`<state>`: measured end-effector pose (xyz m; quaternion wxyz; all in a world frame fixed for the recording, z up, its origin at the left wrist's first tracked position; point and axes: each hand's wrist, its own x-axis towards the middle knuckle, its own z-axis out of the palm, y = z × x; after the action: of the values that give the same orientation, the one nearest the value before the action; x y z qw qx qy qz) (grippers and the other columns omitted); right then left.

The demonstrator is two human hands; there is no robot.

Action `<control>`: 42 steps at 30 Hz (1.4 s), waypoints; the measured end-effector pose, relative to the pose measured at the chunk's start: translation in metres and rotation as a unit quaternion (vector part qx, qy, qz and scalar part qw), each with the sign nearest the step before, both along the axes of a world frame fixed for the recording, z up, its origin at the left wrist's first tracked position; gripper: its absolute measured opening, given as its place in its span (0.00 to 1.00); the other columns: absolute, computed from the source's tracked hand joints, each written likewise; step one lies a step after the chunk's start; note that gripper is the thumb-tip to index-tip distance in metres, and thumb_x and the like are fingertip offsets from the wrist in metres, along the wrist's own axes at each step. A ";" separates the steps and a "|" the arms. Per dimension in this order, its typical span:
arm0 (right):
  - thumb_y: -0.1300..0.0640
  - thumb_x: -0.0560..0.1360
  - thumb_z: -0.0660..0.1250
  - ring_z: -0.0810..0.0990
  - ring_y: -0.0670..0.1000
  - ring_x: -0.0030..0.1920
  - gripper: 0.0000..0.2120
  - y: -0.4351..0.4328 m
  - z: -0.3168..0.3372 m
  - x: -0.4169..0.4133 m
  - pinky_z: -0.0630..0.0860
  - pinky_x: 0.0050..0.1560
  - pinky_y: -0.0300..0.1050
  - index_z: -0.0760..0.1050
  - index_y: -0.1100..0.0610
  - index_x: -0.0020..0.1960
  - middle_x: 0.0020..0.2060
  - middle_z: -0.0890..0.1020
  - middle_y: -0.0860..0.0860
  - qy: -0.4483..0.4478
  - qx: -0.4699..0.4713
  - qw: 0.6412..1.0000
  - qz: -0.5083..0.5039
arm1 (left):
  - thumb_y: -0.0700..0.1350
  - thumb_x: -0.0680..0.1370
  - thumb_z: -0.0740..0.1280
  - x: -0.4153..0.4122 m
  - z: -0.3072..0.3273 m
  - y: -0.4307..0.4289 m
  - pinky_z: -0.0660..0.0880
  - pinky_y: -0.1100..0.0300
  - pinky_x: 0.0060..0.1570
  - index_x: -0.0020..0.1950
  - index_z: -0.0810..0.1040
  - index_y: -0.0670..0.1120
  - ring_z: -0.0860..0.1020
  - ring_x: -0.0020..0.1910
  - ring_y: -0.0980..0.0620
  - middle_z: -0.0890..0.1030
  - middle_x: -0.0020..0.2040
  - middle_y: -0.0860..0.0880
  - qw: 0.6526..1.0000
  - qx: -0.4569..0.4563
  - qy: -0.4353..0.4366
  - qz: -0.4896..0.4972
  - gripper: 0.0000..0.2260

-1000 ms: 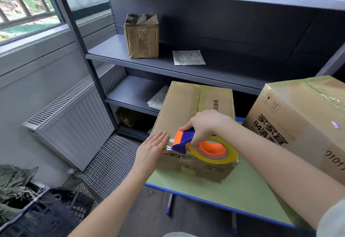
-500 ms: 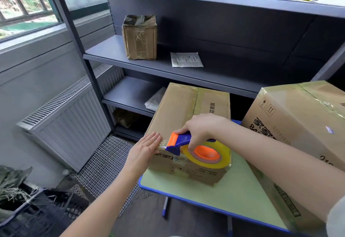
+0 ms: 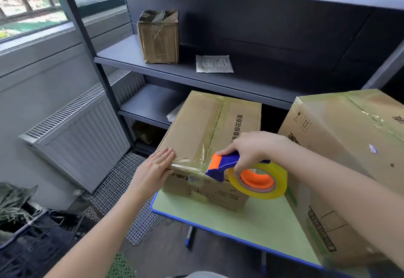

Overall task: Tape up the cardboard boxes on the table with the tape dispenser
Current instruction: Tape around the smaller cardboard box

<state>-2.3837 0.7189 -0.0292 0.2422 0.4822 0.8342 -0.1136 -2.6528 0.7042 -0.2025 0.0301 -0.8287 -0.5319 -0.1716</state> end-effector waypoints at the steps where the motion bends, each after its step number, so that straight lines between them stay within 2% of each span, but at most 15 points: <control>1: 0.40 0.68 0.67 0.74 0.49 0.47 0.32 -0.001 -0.001 -0.002 0.72 0.42 0.42 0.63 0.34 0.70 0.45 0.76 0.44 0.001 0.015 1.000 0.006 | 0.50 0.73 0.65 0.005 0.001 -0.002 0.57 0.59 0.69 0.64 0.75 0.37 0.74 0.64 0.43 0.77 0.63 0.41 1.000 0.003 0.025 0.009 0.24; 3: 0.41 0.69 0.67 0.73 0.50 0.46 0.30 -0.003 -0.002 -0.005 0.70 0.40 0.42 0.65 0.35 0.70 0.43 0.75 0.44 0.001 0.032 0.999 0.015 | 0.55 0.73 0.59 0.021 0.002 -0.009 0.57 0.57 0.68 0.64 0.76 0.36 0.76 0.62 0.43 0.77 0.63 0.41 0.998 0.012 0.064 0.008 0.28; 5: 0.43 0.69 0.67 0.72 0.51 0.46 0.29 -0.003 -0.002 -0.009 0.69 0.40 0.42 0.66 0.37 0.70 0.44 0.75 0.46 -0.003 0.039 0.999 0.018 | 0.56 0.73 0.59 0.047 0.001 -0.017 0.59 0.57 0.70 0.64 0.76 0.38 0.76 0.62 0.46 0.77 0.63 0.42 0.997 0.025 0.067 -0.025 0.28; 7: 0.43 0.69 0.67 0.73 0.51 0.48 0.29 -0.002 -0.002 -0.011 0.69 0.40 0.42 0.66 0.38 0.70 0.47 0.77 0.47 -0.007 0.040 0.999 0.017 | 0.56 0.74 0.58 0.078 0.000 -0.023 0.64 0.55 0.69 0.63 0.77 0.39 0.77 0.61 0.47 0.78 0.62 0.42 0.997 0.033 0.040 -0.056 0.26; 10: 0.42 0.68 0.67 0.74 0.52 0.51 0.30 -0.001 -0.004 -0.014 0.68 0.39 0.42 0.66 0.38 0.69 0.53 0.78 0.48 -0.013 0.042 0.999 0.020 | 0.54 0.73 0.59 0.105 -0.002 -0.025 0.65 0.55 0.65 0.60 0.80 0.40 0.78 0.59 0.45 0.80 0.60 0.42 0.996 0.056 -0.029 -0.067 0.23; 12: 0.42 0.69 0.67 0.74 0.51 0.50 0.29 0.000 -0.003 -0.015 0.67 0.37 0.41 0.66 0.38 0.69 0.51 0.78 0.47 -0.019 0.043 0.999 0.022 | 0.53 0.74 0.61 0.107 -0.004 -0.024 0.66 0.55 0.63 0.58 0.80 0.40 0.79 0.58 0.45 0.80 0.59 0.42 0.992 0.084 -0.066 -0.069 0.22; 15: 0.42 0.69 0.67 0.73 0.51 0.48 0.29 0.002 -0.001 -0.017 0.67 0.36 0.41 0.66 0.37 0.69 0.48 0.76 0.47 -0.020 0.028 0.999 0.015 | 0.54 0.74 0.61 0.099 -0.009 -0.020 0.66 0.57 0.64 0.57 0.81 0.41 0.79 0.58 0.46 0.81 0.58 0.44 0.987 0.119 -0.067 -0.083 0.21; 18: 0.42 0.68 0.67 0.74 0.51 0.48 0.29 0.004 0.000 -0.019 0.70 0.39 0.42 0.67 0.36 0.69 0.47 0.77 0.46 -0.021 0.014 1.000 0.008 | 0.56 0.77 0.58 0.094 -0.010 -0.015 0.63 0.60 0.67 0.58 0.81 0.41 0.79 0.58 0.48 0.81 0.59 0.45 0.986 0.128 -0.060 -0.091 0.22; 21: 0.42 0.69 0.67 0.74 0.50 0.48 0.29 0.006 0.000 -0.019 0.72 0.42 0.43 0.67 0.37 0.69 0.46 0.77 0.46 -0.020 0.005 1.000 0.012 | 0.56 0.81 0.52 0.090 -0.011 -0.012 0.67 0.58 0.63 0.58 0.81 0.42 0.79 0.58 0.49 0.81 0.58 0.46 0.985 0.132 -0.047 -0.101 0.24; 25: 0.42 0.70 0.66 0.74 0.50 0.50 0.29 0.005 0.001 -0.018 0.72 0.45 0.43 0.65 0.37 0.70 0.51 0.78 0.47 -0.027 0.009 0.999 0.021 | 0.55 0.81 0.53 0.088 -0.013 -0.009 0.67 0.57 0.62 0.59 0.81 0.42 0.79 0.58 0.49 0.81 0.58 0.46 0.983 0.140 -0.046 -0.108 0.23; 28: 0.42 0.70 0.66 0.73 0.51 0.50 0.30 0.002 -0.001 -0.013 0.72 0.43 0.43 0.63 0.38 0.71 0.53 0.79 0.47 -0.021 0.019 0.999 0.029 | 0.56 0.83 0.48 0.090 -0.012 -0.009 0.67 0.57 0.63 0.58 0.81 0.41 0.80 0.57 0.50 0.81 0.57 0.46 0.980 0.162 -0.052 -0.105 0.27; 32: 0.42 0.71 0.66 0.73 0.50 0.49 0.32 -0.001 -0.002 -0.003 0.72 0.42 0.42 0.60 0.37 0.72 0.52 0.79 0.47 -0.012 0.021 0.999 0.033 | 0.58 0.82 0.48 0.092 -0.013 -0.010 0.68 0.56 0.62 0.58 0.81 0.40 0.80 0.57 0.50 0.81 0.58 0.46 0.981 0.162 -0.052 -0.096 0.28; 35: 0.42 0.70 0.67 0.72 0.49 0.46 0.33 -0.003 0.000 0.008 0.71 0.40 0.41 0.59 0.35 0.72 0.47 0.76 0.46 -0.008 0.012 1.000 0.021 | 0.58 0.81 0.51 0.092 -0.015 -0.010 0.69 0.56 0.61 0.57 0.81 0.41 0.79 0.58 0.50 0.81 0.57 0.46 0.982 0.162 -0.050 -0.086 0.27; 39: 0.41 0.69 0.68 0.71 0.47 0.45 0.35 -0.010 -0.002 0.039 0.71 0.39 0.39 0.58 0.33 0.72 0.47 0.72 0.44 -0.010 -0.022 1.000 -0.011 | 0.58 0.82 0.51 0.093 -0.014 -0.011 0.70 0.57 0.61 0.57 0.82 0.41 0.79 0.58 0.50 0.81 0.57 0.46 0.984 0.156 -0.050 -0.072 0.27; 42: 0.40 0.69 0.69 0.71 0.43 0.39 0.35 -0.018 -0.002 0.069 0.71 0.38 0.38 0.57 0.31 0.71 0.40 0.71 0.41 0.008 -0.048 0.998 -0.048 | 0.58 0.82 0.50 0.094 -0.013 -0.013 0.68 0.57 0.63 0.57 0.81 0.41 0.79 0.58 0.50 0.81 0.58 0.46 0.988 0.137 -0.040 -0.065 0.27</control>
<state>-2.3147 0.7005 -0.0315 0.2530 0.5086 0.8056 -0.1684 -2.5592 0.6914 -0.2152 0.1106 -0.8422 -0.4492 -0.2770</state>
